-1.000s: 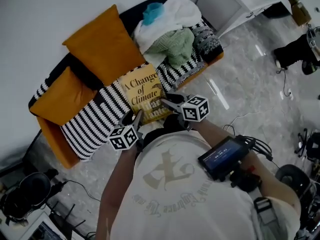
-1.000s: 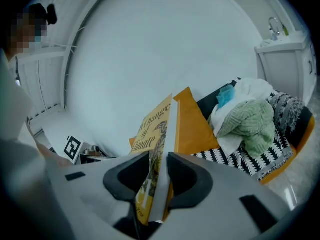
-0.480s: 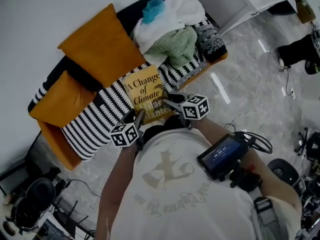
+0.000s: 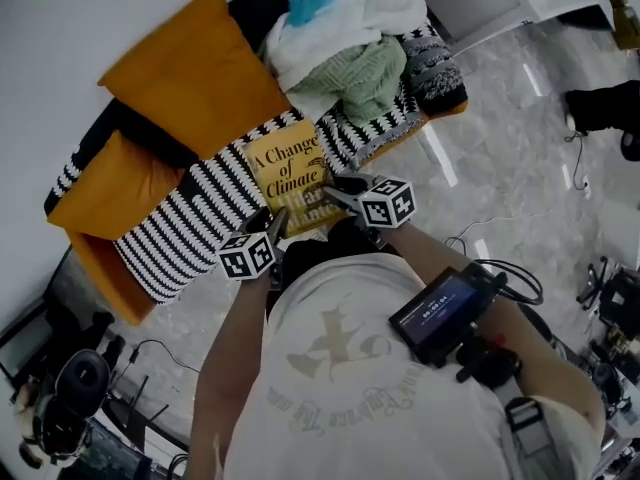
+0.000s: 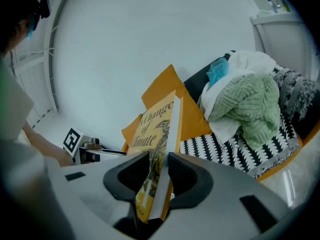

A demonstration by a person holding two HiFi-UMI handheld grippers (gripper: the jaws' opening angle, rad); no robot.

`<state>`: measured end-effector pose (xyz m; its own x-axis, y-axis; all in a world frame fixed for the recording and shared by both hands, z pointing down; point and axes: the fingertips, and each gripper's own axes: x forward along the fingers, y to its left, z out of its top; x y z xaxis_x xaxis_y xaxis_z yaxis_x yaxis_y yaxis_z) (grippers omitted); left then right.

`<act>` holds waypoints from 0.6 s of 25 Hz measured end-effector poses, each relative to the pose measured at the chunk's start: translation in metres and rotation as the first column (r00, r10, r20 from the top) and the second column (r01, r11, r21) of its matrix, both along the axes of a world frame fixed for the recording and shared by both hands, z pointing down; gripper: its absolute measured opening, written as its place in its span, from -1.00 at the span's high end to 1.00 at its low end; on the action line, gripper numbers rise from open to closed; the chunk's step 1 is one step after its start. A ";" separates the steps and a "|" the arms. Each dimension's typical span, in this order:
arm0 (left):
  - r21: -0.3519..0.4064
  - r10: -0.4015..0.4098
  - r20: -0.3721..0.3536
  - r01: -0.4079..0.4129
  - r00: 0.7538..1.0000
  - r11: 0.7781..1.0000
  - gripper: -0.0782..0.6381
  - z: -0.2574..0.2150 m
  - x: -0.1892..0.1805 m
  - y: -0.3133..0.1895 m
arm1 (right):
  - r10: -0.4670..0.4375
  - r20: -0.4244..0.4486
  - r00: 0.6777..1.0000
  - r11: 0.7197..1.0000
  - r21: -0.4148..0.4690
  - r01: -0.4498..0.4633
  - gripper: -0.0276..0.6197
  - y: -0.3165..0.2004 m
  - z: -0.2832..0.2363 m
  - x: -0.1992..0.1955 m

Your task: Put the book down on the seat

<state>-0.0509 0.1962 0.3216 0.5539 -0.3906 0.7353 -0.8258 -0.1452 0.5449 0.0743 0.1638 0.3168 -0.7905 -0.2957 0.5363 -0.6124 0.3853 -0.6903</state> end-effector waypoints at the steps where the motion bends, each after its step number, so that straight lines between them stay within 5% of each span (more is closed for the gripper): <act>1: -0.012 -0.001 0.003 0.001 1.000 1.000 0.24 0.006 0.000 -0.003 | -0.004 -0.003 1.000 1.000 -0.012 0.004 0.52 -0.002 0.007 0.000; 15: -0.085 -0.035 0.023 0.037 0.999 0.996 0.25 0.060 0.000 -0.032 | -0.069 -0.042 0.997 0.994 -0.091 0.065 0.52 -0.029 0.066 -0.001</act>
<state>-0.0510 0.1644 0.3820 0.5246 -0.3453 0.7782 -0.8412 -0.0692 0.5363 0.0734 0.1353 0.3829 -0.7812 -0.1919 0.5940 -0.6187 0.3644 -0.6960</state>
